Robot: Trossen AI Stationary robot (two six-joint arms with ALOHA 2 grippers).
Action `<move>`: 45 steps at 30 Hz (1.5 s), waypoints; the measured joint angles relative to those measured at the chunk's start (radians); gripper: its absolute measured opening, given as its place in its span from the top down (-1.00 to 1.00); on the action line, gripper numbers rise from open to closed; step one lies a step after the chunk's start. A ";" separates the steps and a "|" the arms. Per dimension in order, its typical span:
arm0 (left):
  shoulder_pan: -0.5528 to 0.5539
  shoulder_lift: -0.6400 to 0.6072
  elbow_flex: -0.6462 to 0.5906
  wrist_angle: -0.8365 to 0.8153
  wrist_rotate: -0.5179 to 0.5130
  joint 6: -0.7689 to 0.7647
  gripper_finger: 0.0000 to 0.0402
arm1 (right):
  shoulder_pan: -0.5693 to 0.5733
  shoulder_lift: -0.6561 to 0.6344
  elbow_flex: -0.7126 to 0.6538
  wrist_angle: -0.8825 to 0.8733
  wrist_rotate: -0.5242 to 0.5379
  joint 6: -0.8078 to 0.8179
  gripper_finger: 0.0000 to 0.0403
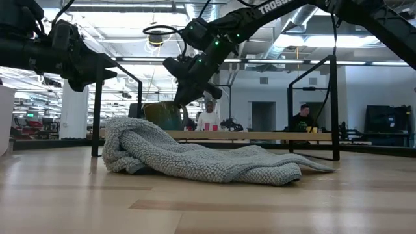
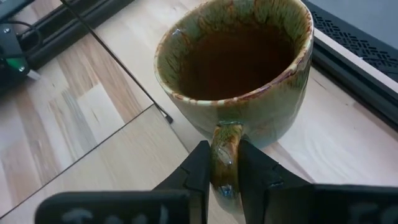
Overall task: Stack small to large cups/mugs on shelf
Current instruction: Put the brown mug on the shelf
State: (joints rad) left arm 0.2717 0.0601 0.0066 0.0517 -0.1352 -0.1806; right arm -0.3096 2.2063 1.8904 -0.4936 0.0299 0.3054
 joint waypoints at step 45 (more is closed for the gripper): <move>0.000 0.078 0.000 -0.001 0.006 -0.041 -0.07 | 0.230 -0.259 -0.018 -0.456 0.229 0.135 0.67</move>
State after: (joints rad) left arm 0.2714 0.1381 0.0067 0.0505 -0.1290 -0.2218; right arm -0.0795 1.9474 1.8725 -0.9497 0.2589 0.4405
